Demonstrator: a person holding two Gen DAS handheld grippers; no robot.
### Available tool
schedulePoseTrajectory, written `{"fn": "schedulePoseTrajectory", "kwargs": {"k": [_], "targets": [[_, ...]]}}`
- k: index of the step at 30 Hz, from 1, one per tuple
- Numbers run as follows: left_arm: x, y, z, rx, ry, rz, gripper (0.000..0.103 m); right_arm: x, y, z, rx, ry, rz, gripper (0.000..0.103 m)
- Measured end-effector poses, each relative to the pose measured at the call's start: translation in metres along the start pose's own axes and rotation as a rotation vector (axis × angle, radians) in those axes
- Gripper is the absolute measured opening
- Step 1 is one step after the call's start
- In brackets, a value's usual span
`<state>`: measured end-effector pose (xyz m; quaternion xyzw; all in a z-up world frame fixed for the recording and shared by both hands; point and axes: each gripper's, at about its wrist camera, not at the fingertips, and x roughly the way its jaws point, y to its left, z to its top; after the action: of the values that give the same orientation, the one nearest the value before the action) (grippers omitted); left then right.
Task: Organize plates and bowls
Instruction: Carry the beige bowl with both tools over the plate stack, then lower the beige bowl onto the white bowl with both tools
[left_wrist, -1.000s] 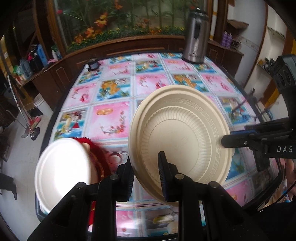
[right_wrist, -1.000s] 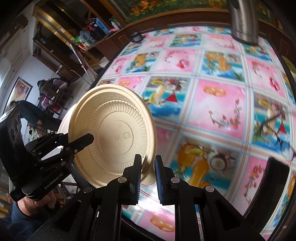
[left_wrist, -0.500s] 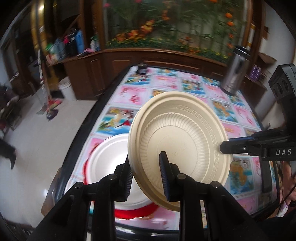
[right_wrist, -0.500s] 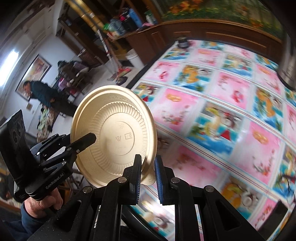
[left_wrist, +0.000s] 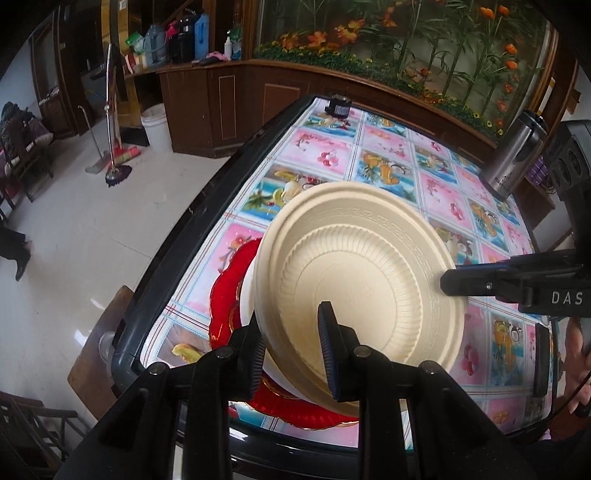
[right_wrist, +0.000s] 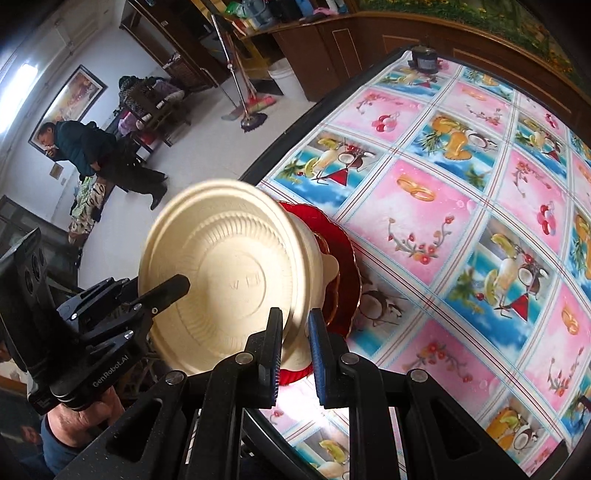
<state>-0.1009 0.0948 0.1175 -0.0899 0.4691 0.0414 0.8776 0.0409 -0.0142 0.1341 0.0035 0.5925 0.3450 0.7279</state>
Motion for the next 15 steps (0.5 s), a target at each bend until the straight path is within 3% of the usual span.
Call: {"fn": "schedulePoseTrajectory", "kwargs": {"k": [15], "targets": [[0.016,0.009,0.003,-0.001,0.021,-0.011,0.025,0.017,0.000,0.007,0.015,0.025,-0.010,0.017]]}}
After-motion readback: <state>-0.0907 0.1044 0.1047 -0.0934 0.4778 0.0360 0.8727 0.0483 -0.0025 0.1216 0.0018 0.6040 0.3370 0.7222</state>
